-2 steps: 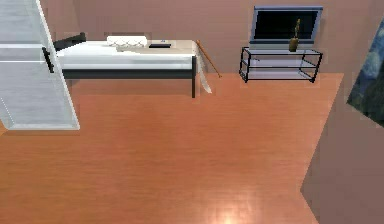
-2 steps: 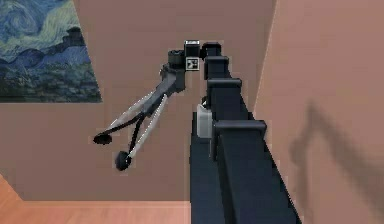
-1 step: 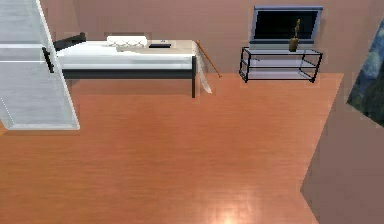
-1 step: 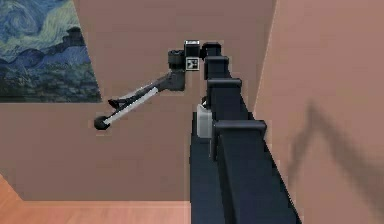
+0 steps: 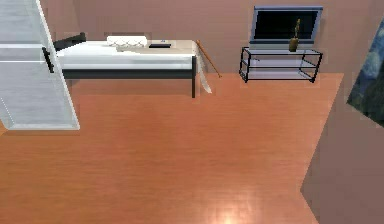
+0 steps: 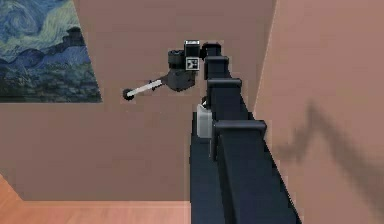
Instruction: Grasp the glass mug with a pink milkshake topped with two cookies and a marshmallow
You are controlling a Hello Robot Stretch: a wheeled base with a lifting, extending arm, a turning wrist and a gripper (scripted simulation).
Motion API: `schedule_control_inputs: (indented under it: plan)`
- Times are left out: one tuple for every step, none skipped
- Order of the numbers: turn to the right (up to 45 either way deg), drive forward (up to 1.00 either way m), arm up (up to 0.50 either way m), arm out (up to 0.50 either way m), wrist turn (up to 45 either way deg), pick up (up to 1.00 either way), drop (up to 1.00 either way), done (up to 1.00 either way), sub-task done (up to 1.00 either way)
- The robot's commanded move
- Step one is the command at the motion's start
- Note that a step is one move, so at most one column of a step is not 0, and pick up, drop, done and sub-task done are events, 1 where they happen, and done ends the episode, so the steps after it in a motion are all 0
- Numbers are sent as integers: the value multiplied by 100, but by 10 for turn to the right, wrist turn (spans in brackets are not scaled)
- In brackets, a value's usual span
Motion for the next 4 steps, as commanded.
schedule_control_inputs:
  plan:
    - [0, 0, 0, 0, 450, 0, 0, 0, 0]
    - [0, 0, 0, 0, 180, 0, 0, 0, 0]
    - [0, 0, -22, 0, 0, 0, 0, 0, 0]
    - [0, 0, 0, 0, 0, 100, 0, 0, 0]
